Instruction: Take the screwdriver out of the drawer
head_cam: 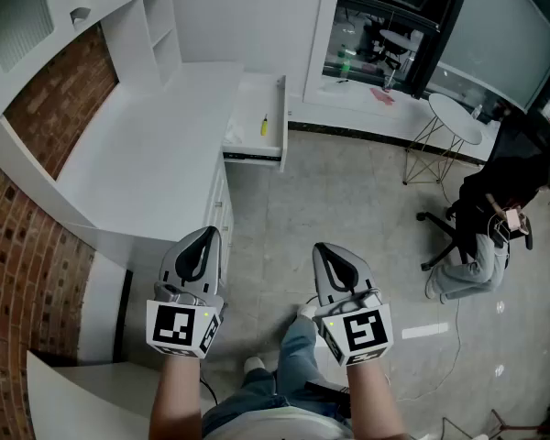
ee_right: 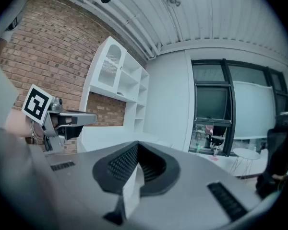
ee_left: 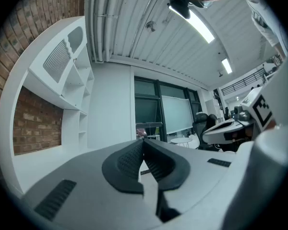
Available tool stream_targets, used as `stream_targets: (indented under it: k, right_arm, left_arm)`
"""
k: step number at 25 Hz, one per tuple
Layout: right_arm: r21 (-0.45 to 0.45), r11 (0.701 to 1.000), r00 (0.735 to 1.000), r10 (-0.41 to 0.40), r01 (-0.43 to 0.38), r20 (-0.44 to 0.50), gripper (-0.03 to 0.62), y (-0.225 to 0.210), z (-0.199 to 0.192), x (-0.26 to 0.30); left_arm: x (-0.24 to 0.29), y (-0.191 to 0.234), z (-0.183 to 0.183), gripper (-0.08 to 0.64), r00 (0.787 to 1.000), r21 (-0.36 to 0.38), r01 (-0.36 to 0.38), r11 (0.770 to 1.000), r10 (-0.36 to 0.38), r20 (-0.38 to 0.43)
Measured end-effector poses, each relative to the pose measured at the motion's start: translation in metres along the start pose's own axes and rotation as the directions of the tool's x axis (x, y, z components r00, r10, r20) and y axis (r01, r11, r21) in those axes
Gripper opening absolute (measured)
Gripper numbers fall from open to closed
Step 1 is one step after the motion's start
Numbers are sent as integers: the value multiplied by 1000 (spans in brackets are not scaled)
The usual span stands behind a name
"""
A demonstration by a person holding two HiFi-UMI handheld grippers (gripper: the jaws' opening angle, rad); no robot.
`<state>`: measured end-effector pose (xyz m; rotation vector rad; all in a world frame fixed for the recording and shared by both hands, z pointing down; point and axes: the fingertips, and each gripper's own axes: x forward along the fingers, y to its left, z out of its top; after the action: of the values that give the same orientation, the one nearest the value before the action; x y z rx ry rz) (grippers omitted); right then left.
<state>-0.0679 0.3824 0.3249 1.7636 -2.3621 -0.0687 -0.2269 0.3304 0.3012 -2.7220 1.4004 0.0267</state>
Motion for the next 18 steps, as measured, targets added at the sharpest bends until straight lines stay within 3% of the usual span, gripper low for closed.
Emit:
stream_targets:
  k: [9,18]
  right_arm:
    - [12,1000,1000,11,-12,23,9,-20,7,16]
    - [15,998,997,52,-53,57,9,-91,12,80]
  left_arm:
    - [27,2,8,12,1000,13,-5,1000,5,11]
    - [118,8,4,12,999,23,-44,999,44,0]
